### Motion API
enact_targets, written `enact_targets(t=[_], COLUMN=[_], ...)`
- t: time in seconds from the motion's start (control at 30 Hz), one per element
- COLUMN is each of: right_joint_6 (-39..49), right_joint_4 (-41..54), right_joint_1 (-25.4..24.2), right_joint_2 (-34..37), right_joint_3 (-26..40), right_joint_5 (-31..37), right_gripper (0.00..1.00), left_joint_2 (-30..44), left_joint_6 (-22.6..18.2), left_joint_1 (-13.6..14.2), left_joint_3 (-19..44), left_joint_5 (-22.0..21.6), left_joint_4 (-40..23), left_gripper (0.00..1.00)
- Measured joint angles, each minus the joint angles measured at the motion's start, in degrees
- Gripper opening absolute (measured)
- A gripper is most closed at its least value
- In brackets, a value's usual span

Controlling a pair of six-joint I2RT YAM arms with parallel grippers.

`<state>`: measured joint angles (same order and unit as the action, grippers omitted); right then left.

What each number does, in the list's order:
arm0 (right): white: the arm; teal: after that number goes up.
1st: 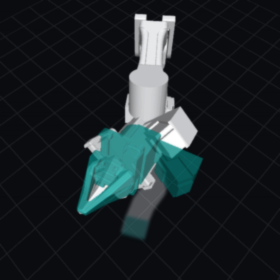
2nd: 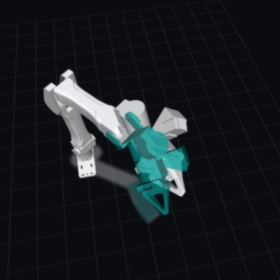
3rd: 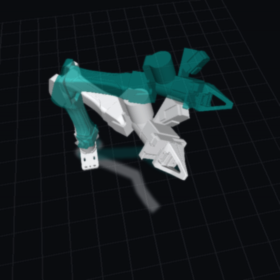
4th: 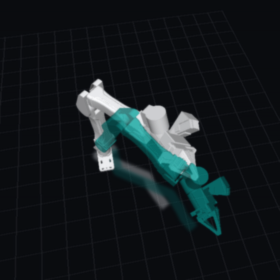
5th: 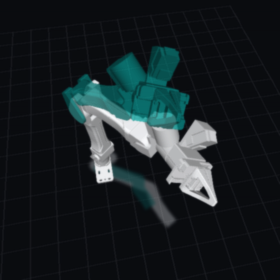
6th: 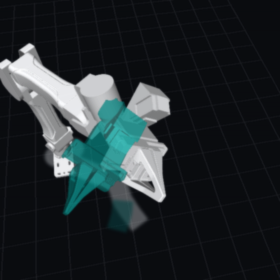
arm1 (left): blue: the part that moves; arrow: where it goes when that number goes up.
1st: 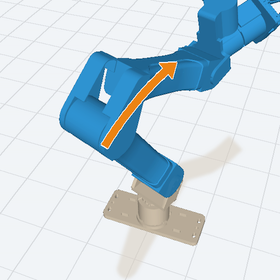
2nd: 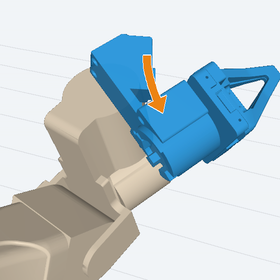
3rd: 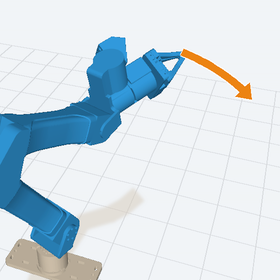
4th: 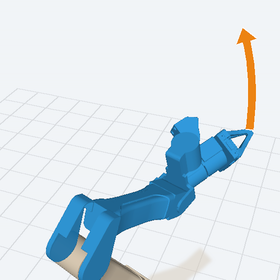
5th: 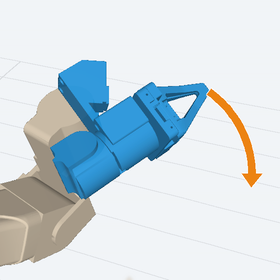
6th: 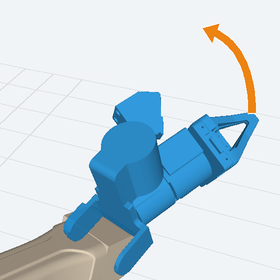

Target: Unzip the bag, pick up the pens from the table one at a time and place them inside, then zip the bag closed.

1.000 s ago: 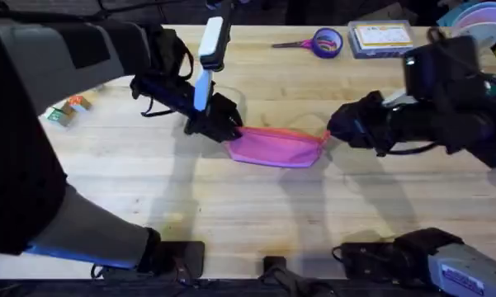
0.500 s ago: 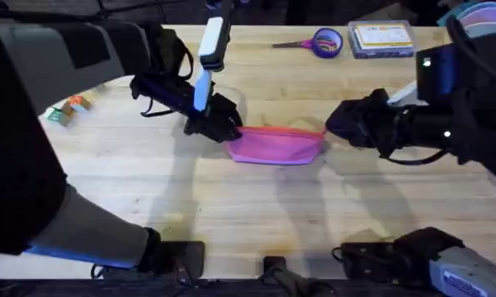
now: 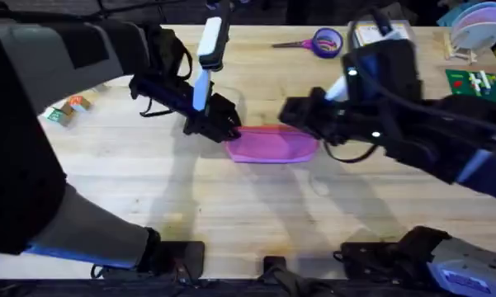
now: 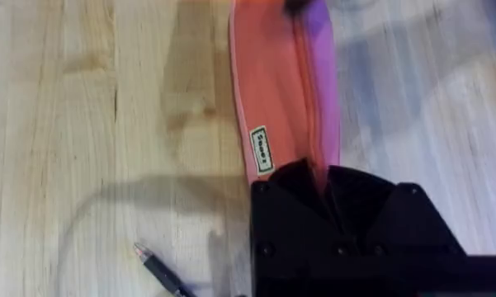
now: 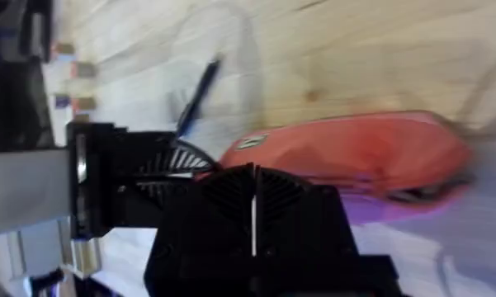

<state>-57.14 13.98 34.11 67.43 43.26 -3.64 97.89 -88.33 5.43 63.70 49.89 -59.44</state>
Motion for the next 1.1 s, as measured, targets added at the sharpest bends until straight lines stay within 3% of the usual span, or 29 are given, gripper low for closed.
enact_targets(t=[0.17,0.3,0.67,0.87,1.0,1.1], right_joint_6=[0.2,0.2,3.1,7.4,11.7,14.6], right_joint_4=[-8.6,-10.3,-9.7,-0.7,5.7,9.8], right_joint_1=[3.9,6.0,6.9,6.9,6.9,6.8], right_joint_2=[4.7,7.0,7.0,4.3,2.3,0.7], right_joint_3=[0.1,0.4,1.0,4.0,7.0,9.6], right_joint_5=[-0.4,-0.5,-0.7,1.4,2.5,2.8], right_gripper=[0.033,0.033,0.032,0.033,0.195,0.394], left_joint_2=[0.0,0.0,0.0,0.0,0.0,0.0], left_joint_6=[0.0,0.0,0.0,0.0,0.0,0.0], left_joint_1=[0.1,0.1,0.1,0.1,0.1,0.1], left_joint_3=[0.0,0.0,0.0,0.0,0.0,0.0], left_joint_5=[0.0,0.0,0.0,0.0,0.0,0.0], left_joint_4=[-0.1,-0.1,-0.1,-0.1,-0.1,-0.1], left_gripper=[0.043,0.043,0.043,0.043,0.043,0.043])
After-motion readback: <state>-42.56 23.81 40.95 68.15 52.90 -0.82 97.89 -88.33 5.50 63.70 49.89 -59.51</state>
